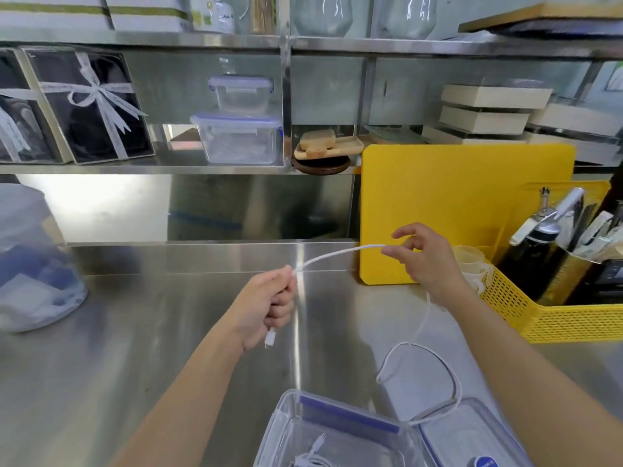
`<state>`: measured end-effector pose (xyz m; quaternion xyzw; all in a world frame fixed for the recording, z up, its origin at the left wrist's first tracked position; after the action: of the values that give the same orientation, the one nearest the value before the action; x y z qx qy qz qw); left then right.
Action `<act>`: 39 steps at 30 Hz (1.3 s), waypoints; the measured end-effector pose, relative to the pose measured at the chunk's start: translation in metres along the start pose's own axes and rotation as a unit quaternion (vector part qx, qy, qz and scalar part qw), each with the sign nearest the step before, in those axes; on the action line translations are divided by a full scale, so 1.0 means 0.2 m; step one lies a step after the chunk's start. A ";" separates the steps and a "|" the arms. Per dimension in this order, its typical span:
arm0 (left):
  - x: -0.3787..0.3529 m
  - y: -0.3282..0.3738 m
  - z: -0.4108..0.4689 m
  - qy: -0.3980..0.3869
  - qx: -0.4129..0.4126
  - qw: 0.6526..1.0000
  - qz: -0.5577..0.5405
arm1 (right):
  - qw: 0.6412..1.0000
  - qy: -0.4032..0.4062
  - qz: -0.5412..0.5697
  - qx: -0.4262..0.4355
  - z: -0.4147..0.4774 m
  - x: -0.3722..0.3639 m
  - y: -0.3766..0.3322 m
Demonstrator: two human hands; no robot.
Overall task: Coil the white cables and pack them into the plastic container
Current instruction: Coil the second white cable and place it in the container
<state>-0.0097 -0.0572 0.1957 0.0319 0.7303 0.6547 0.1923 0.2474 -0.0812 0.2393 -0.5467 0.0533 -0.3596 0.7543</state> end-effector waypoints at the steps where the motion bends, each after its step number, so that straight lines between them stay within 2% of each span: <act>1: 0.01 0.02 0.00 0.010 -0.004 0.999 -0.049 | 0.999 -0.010 0.037 -0.015 0.00 0.01 0.02; 4: 0.03 0.08 0.02 0.066 -0.019 0.983 -0.169 | 0.994 -0.048 0.093 -0.017 -0.06 -0.01 0.09; 6: 0.03 0.12 0.04 0.102 -0.028 0.962 -0.251 | 0.995 -0.041 0.088 -0.021 -0.12 -0.04 0.13; 8: 0.03 0.14 0.04 0.134 -0.033 0.947 -0.290 | 0.999 -0.021 0.030 0.014 -0.16 -0.08 0.14; 10: 0.02 0.14 0.03 0.160 -0.043 0.943 -0.290 | 0.986 -0.031 -0.123 0.108 -0.19 -0.10 0.13; 11: 0.02 0.14 0.02 0.168 -0.049 0.944 -0.282 | 0.959 -0.049 -0.222 0.169 -0.21 -0.12 0.11; 13: 0.01 0.14 0.01 0.182 -0.062 0.953 -0.235 | 0.882 -0.120 -0.370 0.268 -0.24 -0.17 0.05; 15: -0.01 0.14 0.00 0.186 -0.082 0.967 -0.155 | 0.824 -0.221 -0.419 0.311 -0.29 -0.22 -0.05; 17: -0.04 0.15 -0.02 0.171 -0.095 0.979 -0.065 | 0.796 -0.300 -0.404 0.335 -0.35 -0.26 -0.16; 20: -0.10 0.14 -0.06 0.134 -0.101 0.981 0.099 | 0.822 -0.323 -0.310 0.353 -0.41 -0.27 -0.30; 22: -0.14 0.11 -0.08 0.090 -0.103 0.976 0.168 | 0.851 -0.278 -0.251 0.367 -0.41 -0.25 -0.37; 24: -0.18 0.09 -0.10 0.033 -0.093 0.977 0.190 | 0.875 -0.226 -0.221 0.367 -0.37 -0.21 -0.42; 26: -0.19 0.09 -0.12 -0.003 -0.066 0.986 0.152 | 0.887 -0.194 -0.226 0.352 -0.33 -0.19 -0.43; 29: -0.18 0.12 -0.11 -0.034 -0.029 0.998 0.035 | 0.920 -0.158 -0.217 0.285 -0.27 -0.17 -0.41; 33: -0.15 0.14 -0.13 -0.097 0.008 0.995 0.025 | 0.955 -0.118 -0.194 0.190 -0.16 -0.11 -0.32; 36: -0.11 0.18 -0.15 -0.132 0.014 0.990 -0.055 | 0.989 -0.039 -0.066 0.128 -0.09 -0.02 -0.27; 39: -0.10 0.20 -0.17 -0.137 0.028 0.981 -0.135 | 0.992 -0.009 -0.009 0.122 -0.08 0.01 -0.24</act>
<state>-0.0096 -0.0891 0.2414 0.0271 0.7128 0.5913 0.3762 0.2178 -0.1015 0.2751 -0.4539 -0.0024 -0.3652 0.8127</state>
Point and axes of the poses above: each hand's wrist, its own z-axis towards the middle knuckle, its own x-axis out of the back of the hand, y = z × x, the point moved 2 cm from there along z, towards the middle knuckle, and after that the axes turned 12 degrees about y, right-handed, at the moved point
